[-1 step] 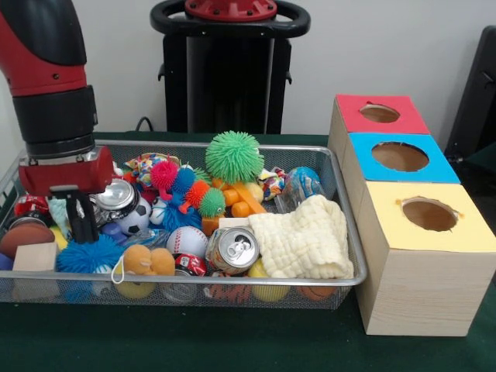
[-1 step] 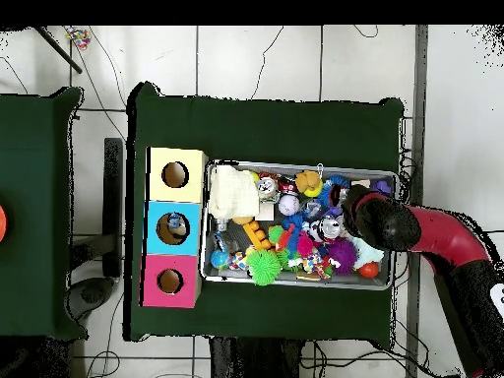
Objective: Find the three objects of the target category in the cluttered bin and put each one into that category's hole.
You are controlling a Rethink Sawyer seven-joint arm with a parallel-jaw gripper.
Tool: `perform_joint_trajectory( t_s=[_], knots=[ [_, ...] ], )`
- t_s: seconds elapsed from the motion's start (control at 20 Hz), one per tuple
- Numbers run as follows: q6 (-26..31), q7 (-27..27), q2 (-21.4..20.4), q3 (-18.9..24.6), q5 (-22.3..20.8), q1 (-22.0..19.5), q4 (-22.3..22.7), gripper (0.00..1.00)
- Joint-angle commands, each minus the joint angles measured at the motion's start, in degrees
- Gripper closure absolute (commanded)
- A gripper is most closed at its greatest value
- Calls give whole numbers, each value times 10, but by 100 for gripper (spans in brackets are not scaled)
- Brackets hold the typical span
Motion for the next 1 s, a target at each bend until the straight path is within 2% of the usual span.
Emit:
perform_joint_trajectory(
  t_s=[0.05,0.2,0.25,0.4,0.7,1.0],
  knots=[
    [25,-6,-47,-33,-17,24,64,100],
    [2,10,-53,-38,-18,25,77,100],
    [-2,11,-53,-40,-17,26,76,0],
    [6,-12,-49,-30,-19,20,73,0],
    [-4,-5,-36,-31,-19,23,63,0],
    [-34,17,-19,-53,-37,40,56,0]
  ],
)
